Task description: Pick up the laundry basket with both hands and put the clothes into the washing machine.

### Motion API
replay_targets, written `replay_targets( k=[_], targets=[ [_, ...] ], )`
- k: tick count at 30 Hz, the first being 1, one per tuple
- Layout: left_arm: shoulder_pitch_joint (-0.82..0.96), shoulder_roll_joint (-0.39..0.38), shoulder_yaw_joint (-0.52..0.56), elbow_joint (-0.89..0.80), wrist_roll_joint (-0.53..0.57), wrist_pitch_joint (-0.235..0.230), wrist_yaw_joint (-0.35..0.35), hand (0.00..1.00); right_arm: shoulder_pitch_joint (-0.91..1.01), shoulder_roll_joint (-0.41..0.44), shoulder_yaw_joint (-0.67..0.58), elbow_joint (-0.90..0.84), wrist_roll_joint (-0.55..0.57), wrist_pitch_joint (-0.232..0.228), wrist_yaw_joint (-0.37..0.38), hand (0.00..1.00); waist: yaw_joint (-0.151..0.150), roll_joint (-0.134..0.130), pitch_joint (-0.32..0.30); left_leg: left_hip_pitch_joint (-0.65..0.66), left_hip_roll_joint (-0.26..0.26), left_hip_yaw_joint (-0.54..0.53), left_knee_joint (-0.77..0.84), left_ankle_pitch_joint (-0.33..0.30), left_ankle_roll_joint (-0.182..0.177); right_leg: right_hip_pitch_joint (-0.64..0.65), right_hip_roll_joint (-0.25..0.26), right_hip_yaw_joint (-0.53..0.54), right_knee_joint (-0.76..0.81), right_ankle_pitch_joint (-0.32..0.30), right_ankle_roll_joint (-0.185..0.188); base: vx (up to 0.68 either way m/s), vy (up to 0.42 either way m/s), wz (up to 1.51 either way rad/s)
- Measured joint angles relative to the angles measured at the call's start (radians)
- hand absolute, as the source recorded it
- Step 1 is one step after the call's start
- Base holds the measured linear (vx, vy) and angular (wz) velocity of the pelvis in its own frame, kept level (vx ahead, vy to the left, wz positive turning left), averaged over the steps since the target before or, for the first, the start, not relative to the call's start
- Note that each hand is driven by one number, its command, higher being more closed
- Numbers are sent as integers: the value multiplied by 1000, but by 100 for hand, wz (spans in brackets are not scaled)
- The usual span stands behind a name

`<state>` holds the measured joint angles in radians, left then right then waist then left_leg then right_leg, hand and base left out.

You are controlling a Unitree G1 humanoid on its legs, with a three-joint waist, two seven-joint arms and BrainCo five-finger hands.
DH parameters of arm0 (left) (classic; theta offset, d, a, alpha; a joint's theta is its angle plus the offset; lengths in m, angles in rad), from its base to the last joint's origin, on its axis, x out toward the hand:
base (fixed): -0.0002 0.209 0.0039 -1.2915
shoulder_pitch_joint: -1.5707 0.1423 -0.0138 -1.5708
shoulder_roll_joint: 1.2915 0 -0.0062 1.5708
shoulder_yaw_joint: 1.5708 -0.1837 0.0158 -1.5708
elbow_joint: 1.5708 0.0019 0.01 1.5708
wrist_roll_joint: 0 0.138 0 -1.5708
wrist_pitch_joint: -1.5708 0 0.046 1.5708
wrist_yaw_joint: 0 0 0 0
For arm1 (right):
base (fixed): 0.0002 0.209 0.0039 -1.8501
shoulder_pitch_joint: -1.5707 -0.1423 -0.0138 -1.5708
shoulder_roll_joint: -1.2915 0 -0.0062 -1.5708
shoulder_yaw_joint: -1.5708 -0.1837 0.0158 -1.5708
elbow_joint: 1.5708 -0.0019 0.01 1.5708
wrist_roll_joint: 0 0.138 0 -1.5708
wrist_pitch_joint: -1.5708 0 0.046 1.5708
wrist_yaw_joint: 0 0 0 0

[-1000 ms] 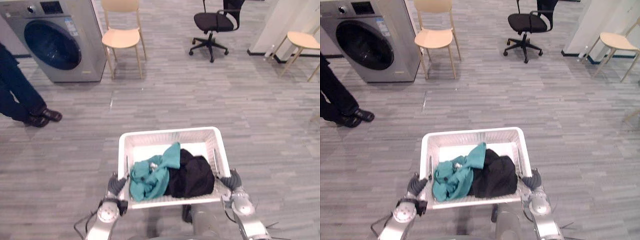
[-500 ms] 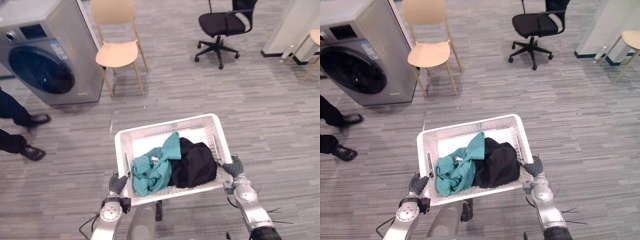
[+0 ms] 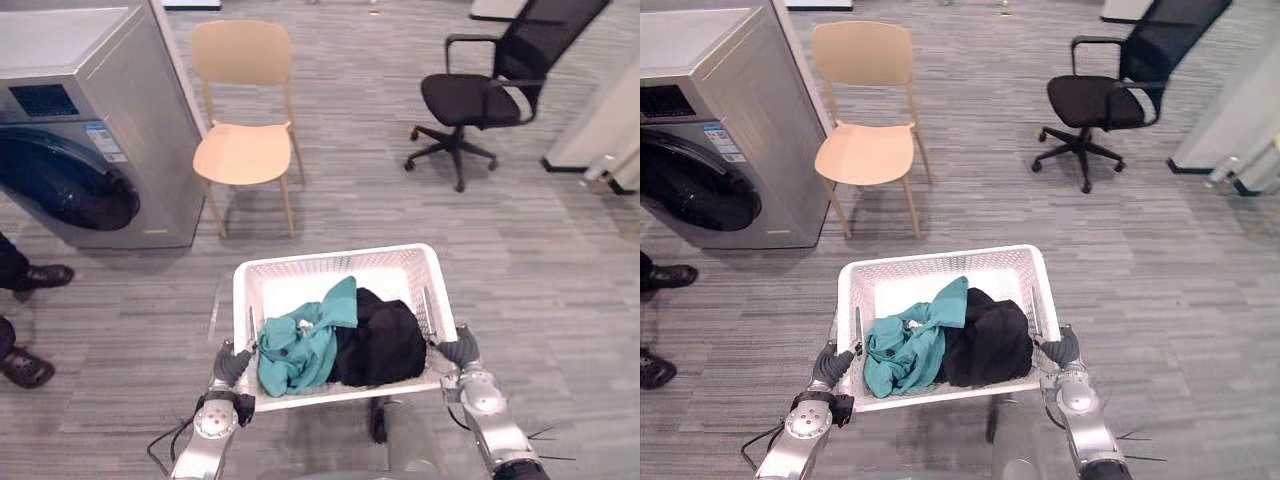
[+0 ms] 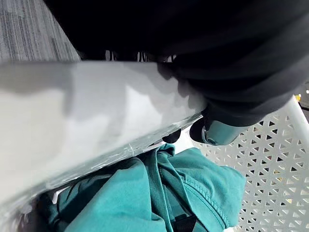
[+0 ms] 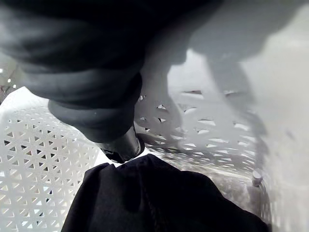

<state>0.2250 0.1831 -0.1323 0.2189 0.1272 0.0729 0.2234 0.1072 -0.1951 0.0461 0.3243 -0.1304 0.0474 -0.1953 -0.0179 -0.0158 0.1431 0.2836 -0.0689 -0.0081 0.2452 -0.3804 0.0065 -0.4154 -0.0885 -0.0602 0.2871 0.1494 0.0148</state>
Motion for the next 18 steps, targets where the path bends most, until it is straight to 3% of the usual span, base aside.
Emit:
replay_targets(
  k=[1, 2, 3, 4, 5, 6, 7, 9, 11, 12, 13, 14, 15, 16, 17, 18],
  targets=[
    [0, -29, -2, 22, 1, 0, 1, 100, 5, -15, -2, 2, 0, 5, -1, 100, 10, 51, -15, -14, 42, -18, 87, 3, -3, -11, 23, -33, 97, -45, 6, 699, -169, 52],
    [-2, -30, 0, 24, 1, 0, 2, 100, 2, -19, -2, -2, 1, 5, -1, 100, 16, 87, -19, -95, 83, -15, 285, 29, -41, 9, 41, -62, 127, -118, -9, 830, -196, 31],
    [-6, -34, 3, 24, 1, 0, 2, 100, 1, -21, -2, -10, 2, 5, -1, 100, 16, 109, -13, -144, 106, -9, 408, 66, -69, 33, 54, -81, 131, -144, -16, 680, -126, 22],
    [-4, -54, 28, 25, -1, 0, 1, 100, 4, -19, 4, -32, 3, 7, -3, 100, 38, 128, 1, -235, 168, 28, 648, 218, -86, 97, 81, -89, 124, -190, -32, 675, -119, 12],
    [4, -61, 39, 25, -6, -1, 1, 100, 8, -6, 2, -45, 3, 7, -14, 100, 53, 137, 5, -323, 252, 93, 857, 205, -67, 187, 108, -100, 83, -225, -40, 669, -110, 11],
    [3, -60, 37, 25, -7, -3, 1, 100, 14, -2, -1, -59, 3, 7, -25, 100, 58, 133, 9, -363, 274, 112, 916, 192, -46, 233, 109, -109, 58, -236, -40, 632, -92, 23],
    [3, -60, 38, 24, -17, -15, 1, 100, 17, -3, -1, -86, 6, 5, -39, 100, 65, 108, 24, -433, 280, 148, 952, 161, 2, 327, 98, -104, 0, -256, -40, 593, -56, 25],
    [3, -60, 39, 18, -35, -29, 1, 100, 8, -3, -4, -116, 15, -2, -48, 100, 83, 86, 23, -551, 271, 191, 873, 114, 17, 418, 70, -99, -87, -268, -30, 548, 8, 10],
    [-6, -62, 37, 8, -38, -42, 1, 100, -6, -4, -22, -115, 22, -17, -49, 100, 90, 67, 31, -642, 243, 199, 671, 107, 5, 482, 32, -97, -135, -288, 3, 466, 119, 4],
    [-6, -65, 36, 5, -38, -41, 1, 100, -14, -5, -30, -110, 22, -18, -49, 100, 90, 55, 38, -673, 219, 195, 479, 118, -8, 519, 0, -100, -152, -307, 35, 538, 216, 6],
    [-6, -71, 35, 5, -38, -40, 1, 100, -19, -6, -35, -103, 22, -18, -49, 100, 90, 56, 39, -676, 200, 182, 312, 159, -54, 551, -24, -100, -167, -323, 60, 663, 303, 0],
    [-4, -86, 32, 4, -37, -40, 1, 100, -21, -10, -39, -89, 22, -21, -49, 100, 90, 80, 30, -652, 189, 164, 129, 318, -75, 596, -33, -98, -192, -342, 104, 686, 332, -9],
    [-7, -71, 32, 5, -37, -36, 3, 100, -33, 2, -38, -51, 24, -23, -50, 100, 89, 52, 30, -624, 153, 190, 124, 359, -33, 632, -70, -73, -222, -348, 114, 686, 351, -4],
    [-14, -56, 32, 3, -36, -36, 9, 100, -35, 15, -40, -49, 24, -24, -50, 100, 88, 33, 22, -631, 127, 196, 141, 329, -10, 635, -93, -56, -220, -337, 100, 687, 338, 9],
    [-24, -53, 29, 3, -36, -35, 9, 100, -31, 13, -41, -52, 24, -27, -50, 100, 89, 27, 21, -643, 109, 199, 183, 290, 23, 632, -113, -48, -190, -315, 120, 456, 230, 17],
    [-24, -53, 28, 2, -36, -34, 9, 100, -31, 14, -42, -52, 24, -27, -50, 100, 90, 27, 21, -642, 106, 200, 191, 281, 27, 630, -118, -48, -176, -311, 128, 451, 200, 18]
  ],
)
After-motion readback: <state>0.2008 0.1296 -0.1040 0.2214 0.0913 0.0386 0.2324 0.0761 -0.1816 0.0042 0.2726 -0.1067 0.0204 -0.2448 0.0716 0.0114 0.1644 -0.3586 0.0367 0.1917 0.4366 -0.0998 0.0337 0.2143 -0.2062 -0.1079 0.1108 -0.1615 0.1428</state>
